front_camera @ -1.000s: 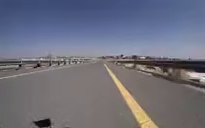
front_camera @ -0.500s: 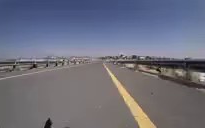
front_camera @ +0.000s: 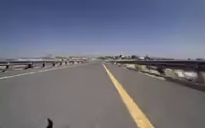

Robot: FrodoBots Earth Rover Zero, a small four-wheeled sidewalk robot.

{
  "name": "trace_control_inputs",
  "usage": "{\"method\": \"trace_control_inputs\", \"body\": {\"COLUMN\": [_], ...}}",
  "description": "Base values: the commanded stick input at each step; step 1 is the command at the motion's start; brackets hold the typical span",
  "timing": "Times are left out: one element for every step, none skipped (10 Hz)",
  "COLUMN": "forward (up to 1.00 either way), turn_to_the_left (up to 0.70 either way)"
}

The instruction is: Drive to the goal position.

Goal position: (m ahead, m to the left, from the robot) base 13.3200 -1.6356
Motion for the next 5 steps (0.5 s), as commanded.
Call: {"method": "trace_control_inputs", "body": {"forward": [1.0,1.0,1.0,1.0,1.0], "turn_to_the_left": [0.0,0.0,0.0,0.0,0.0]}}
